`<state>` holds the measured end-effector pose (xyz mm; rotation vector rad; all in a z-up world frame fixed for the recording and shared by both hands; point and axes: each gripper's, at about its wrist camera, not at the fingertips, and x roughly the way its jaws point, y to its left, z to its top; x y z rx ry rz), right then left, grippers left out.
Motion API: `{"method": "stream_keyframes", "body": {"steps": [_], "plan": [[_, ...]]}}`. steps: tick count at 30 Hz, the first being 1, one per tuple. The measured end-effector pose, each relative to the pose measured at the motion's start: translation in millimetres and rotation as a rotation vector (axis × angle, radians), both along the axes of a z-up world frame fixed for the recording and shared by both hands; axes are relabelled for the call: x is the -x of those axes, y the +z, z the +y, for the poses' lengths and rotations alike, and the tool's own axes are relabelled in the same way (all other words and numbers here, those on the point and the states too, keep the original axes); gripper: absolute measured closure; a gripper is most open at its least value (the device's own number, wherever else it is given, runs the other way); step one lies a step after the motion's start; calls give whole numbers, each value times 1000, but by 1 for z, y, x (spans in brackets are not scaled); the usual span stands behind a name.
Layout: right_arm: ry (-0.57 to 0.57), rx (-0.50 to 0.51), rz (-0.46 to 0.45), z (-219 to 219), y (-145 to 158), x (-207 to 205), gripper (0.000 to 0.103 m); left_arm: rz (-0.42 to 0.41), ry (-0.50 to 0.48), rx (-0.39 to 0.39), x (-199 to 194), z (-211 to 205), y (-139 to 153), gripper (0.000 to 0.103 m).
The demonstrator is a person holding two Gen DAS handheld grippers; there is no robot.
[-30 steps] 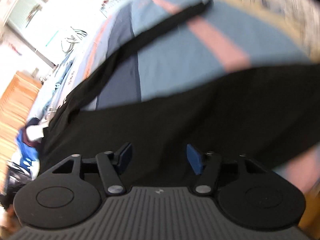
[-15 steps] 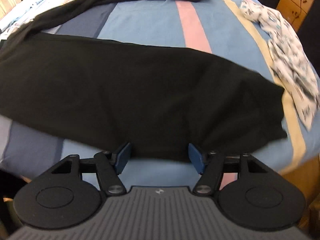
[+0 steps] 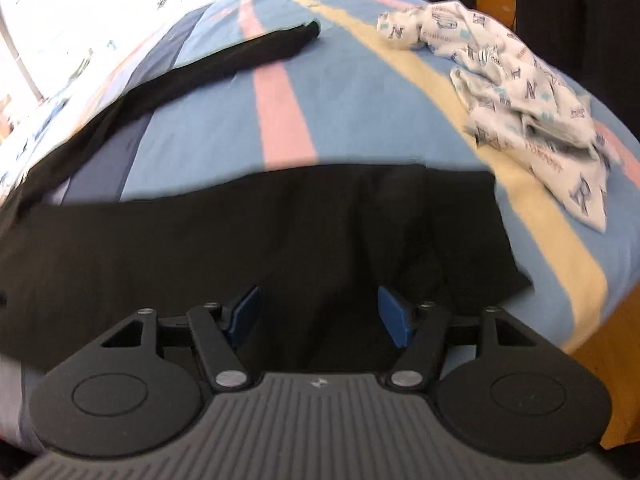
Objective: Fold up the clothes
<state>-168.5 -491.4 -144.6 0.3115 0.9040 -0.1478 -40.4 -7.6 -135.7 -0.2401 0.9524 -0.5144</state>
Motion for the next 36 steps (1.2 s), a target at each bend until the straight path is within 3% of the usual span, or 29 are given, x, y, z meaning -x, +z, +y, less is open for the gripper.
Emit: {"method": "stream_keyframes", "body": {"steps": [4, 8, 11, 14, 19, 22, 27, 29, 36], "plan": [[-24, -120, -75, -1, 8, 24, 36, 8, 10, 13, 4, 4, -10, 56], [-17, -220, -164, 2, 17, 6, 35, 23, 24, 47, 4, 6, -15, 51], [-59, -224, -143, 3, 12, -8, 28, 28, 21, 58, 4, 10, -16, 51], [-132, -247, -107, -4, -3, -6, 29, 68, 30, 95, -1, 16, -17, 51], [-192, -307, -103, -11, 1, 1, 29, 133, 44, 155, -9, 27, -18, 50], [-202, -404, -131, -14, 7, -5, 29, 99, 33, 130, -8, 30, -11, 48], [-199, -547, -269, -8, 16, -47, 29, 26, 72, 175, -18, 40, 4, 42], [-184, -542, -300, -9, 23, -71, 29, 3, 147, 163, -27, 46, 6, 30], [-233, -509, -345, -18, 46, -179, 20, -40, 271, 74, -49, 51, 1, 20]]}}
